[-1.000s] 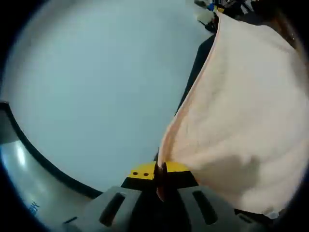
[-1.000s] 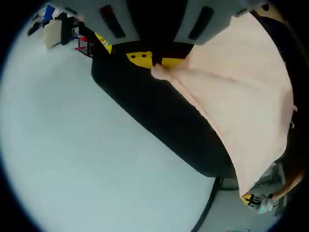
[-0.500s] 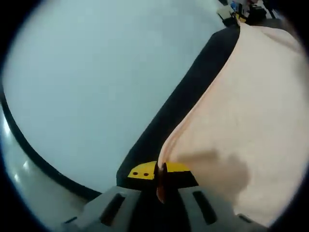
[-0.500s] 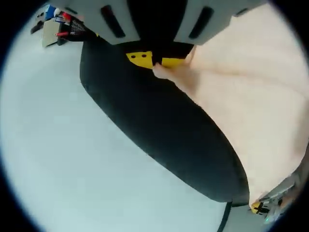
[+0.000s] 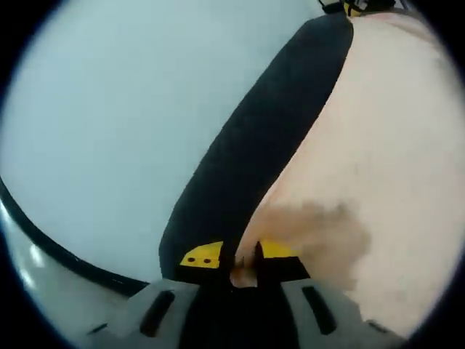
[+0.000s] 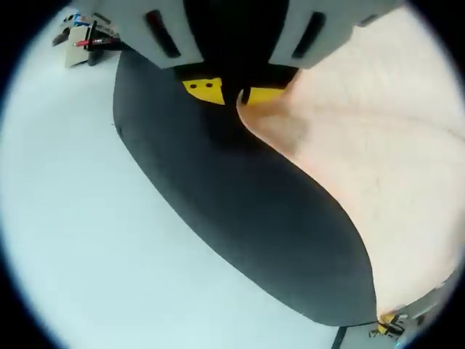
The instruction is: Fold the towel on the table until its edges align and the towel forms a compact rectangular stack.
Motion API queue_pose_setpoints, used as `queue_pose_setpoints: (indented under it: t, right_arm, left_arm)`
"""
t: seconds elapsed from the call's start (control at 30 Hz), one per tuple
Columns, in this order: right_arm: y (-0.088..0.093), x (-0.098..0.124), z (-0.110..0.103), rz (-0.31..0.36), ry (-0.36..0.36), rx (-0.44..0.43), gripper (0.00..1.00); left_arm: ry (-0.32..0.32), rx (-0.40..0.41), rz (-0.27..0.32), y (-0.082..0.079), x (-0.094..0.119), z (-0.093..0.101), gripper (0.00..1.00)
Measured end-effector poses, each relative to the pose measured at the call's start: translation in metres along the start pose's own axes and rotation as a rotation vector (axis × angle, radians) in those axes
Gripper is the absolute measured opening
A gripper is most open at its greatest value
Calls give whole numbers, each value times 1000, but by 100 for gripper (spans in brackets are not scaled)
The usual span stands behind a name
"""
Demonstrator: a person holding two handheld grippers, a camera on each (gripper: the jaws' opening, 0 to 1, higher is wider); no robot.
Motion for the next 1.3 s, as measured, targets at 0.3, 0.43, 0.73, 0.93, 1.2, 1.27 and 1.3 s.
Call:
queue_pose_setpoints:
  t: [0.3,0.43,0.73,0.93,1.2,1.27,1.3]
  right_arm:
    - [38,52,36,45,20,-58,13]
    - [55,68,11,60,-4,-68,13]
    - [59,94,-4,155,2,-29,13]
    - [58,121,-5,229,10,-88,11]
    - [48,148,-28,305,-12,-83,11]
    - [44,155,-30,322,-19,-77,11]
    - [40,161,-30,343,-23,-80,11]
  left_arm:
    - [-47,9,49,-1,30,-28,36]
    - [53,9,-17,14,12,-22,44]
    - [97,103,46,0,25,-53,56]
    - [60,96,71,-13,6,-74,64]
    - [43,100,49,-2,-12,-89,35]
    - [-24,64,98,-4,5,-99,36]
    - [-31,36,150,-14,5,-105,39]
Point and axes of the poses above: the point that each gripper's makers call its tool centre point, and the gripper's own axes: x roughly backward along the fingers, z roughly to its right, y roughly out of its underside, the point moved 1 cm from there along x, roughly backward along the fingers
